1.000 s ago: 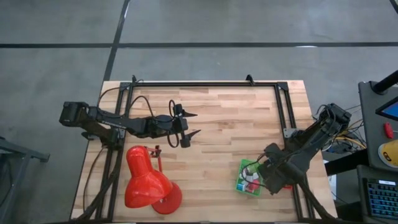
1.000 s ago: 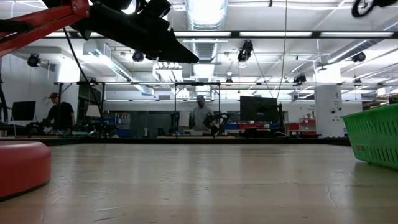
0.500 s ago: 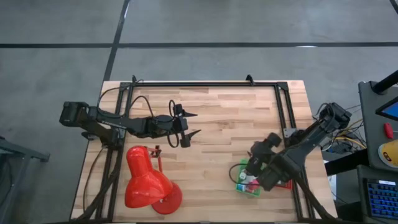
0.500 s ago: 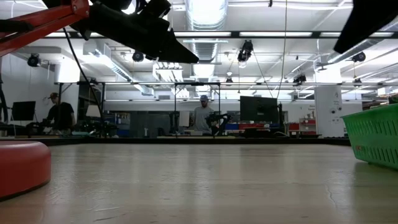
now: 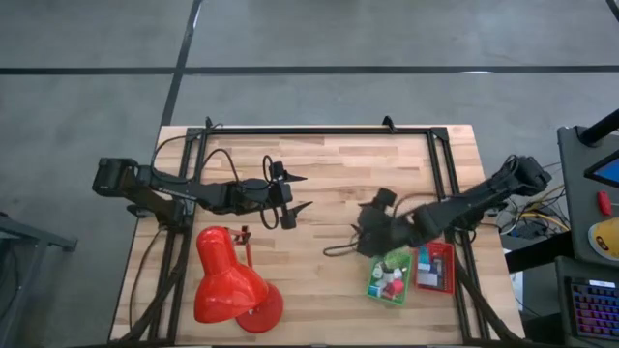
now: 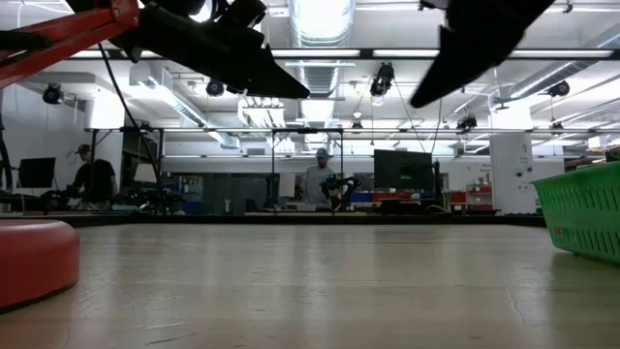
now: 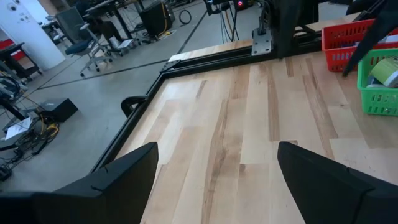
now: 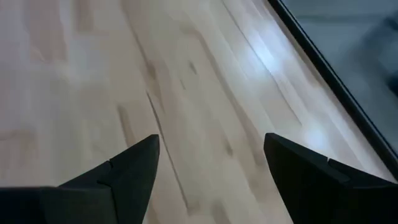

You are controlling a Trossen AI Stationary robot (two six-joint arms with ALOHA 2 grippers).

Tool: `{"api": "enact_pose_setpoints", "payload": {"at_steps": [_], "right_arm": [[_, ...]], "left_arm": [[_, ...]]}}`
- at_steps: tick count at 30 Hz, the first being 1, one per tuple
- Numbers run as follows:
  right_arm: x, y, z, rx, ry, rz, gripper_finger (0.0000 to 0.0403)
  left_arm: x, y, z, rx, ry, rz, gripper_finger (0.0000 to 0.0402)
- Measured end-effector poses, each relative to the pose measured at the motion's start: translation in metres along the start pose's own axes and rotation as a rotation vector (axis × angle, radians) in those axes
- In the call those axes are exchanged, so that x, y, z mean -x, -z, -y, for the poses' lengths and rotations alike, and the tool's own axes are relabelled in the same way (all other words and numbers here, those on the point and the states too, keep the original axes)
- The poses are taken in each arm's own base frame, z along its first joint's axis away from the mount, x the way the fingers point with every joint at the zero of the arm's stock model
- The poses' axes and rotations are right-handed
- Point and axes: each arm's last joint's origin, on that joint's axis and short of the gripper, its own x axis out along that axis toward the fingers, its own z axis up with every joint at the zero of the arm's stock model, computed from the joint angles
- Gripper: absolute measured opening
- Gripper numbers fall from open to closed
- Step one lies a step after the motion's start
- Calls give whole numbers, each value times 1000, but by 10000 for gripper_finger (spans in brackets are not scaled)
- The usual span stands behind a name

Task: Pick & Place Office items
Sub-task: Return to Home Position

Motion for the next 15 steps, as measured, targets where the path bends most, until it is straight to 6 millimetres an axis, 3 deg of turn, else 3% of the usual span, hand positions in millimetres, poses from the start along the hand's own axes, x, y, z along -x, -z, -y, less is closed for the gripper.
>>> {"api": "enact_pose_setpoints", "payload": {"at_steps": [9, 15], "right_arm": [[-53, -8, 35, 134, -209, 303, 288], [-84, -1, 73, 35, -307, 454, 288]], "left_arm": [[0, 0, 0, 0, 3, 1, 336], [0, 0, 0, 0, 3, 1, 337]]}}
